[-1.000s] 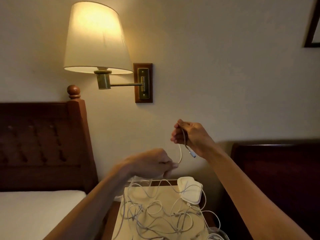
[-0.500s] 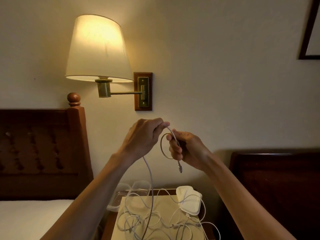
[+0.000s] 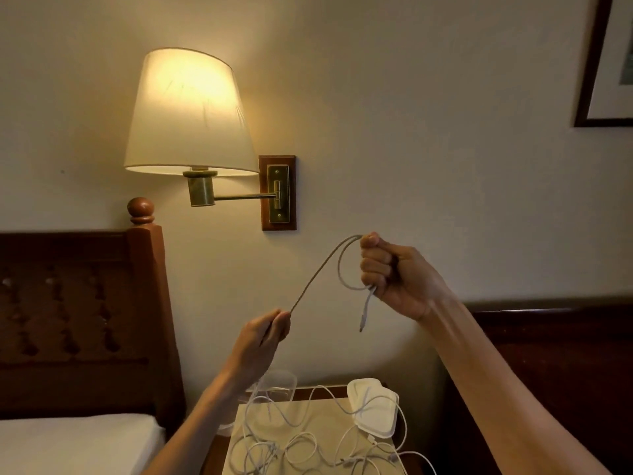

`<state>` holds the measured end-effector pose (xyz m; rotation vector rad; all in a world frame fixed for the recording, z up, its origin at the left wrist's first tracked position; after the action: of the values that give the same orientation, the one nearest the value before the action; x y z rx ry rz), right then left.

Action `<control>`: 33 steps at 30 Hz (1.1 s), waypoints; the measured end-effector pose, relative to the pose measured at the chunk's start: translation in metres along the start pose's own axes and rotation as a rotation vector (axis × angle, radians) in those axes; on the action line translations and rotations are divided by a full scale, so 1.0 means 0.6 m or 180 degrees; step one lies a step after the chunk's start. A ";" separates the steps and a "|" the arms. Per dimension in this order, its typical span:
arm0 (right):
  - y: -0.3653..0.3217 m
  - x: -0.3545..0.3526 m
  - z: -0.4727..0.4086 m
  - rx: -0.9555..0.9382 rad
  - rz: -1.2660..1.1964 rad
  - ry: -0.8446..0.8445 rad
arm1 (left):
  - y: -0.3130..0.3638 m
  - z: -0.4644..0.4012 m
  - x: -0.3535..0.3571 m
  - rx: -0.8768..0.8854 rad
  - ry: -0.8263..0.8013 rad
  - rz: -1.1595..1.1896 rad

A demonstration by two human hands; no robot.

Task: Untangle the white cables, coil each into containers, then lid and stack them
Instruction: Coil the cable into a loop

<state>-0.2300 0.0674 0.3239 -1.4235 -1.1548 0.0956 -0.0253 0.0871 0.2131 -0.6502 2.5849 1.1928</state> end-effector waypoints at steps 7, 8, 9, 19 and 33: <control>-0.007 -0.017 -0.007 -0.0126 0.0577 0.0245 | 0.050 0.037 0.047 0.0308 -0.1422 -0.1173; 0.000 -0.016 -0.010 -0.0197 0.0823 0.0329 | 0.079 0.032 0.058 0.0418 -0.1730 -0.1432; 0.008 -0.013 -0.012 -0.0274 0.1099 0.0385 | 0.111 0.026 0.063 0.0609 -0.1856 -0.1607; 0.043 0.006 0.004 -0.0536 0.2837 0.0200 | 0.250 -0.016 0.021 0.1882 -0.0669 -0.1801; 0.065 0.012 0.020 0.0309 0.1791 -0.0439 | 0.179 -0.056 -0.001 0.1451 0.0506 -0.1042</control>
<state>-0.2122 0.0899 0.2938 -1.6372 -0.8153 0.6441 -0.0766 0.1230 0.3066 -1.0357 2.6021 0.4475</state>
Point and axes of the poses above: each hand's wrist, its own z-axis away from the middle knuckle, its own x-axis out of the palm, y = z × x, the point moved 5 cm from there along -z, towards the middle knuckle, and after that the axes turned 4 degrees about z, right-handed, at the moved point
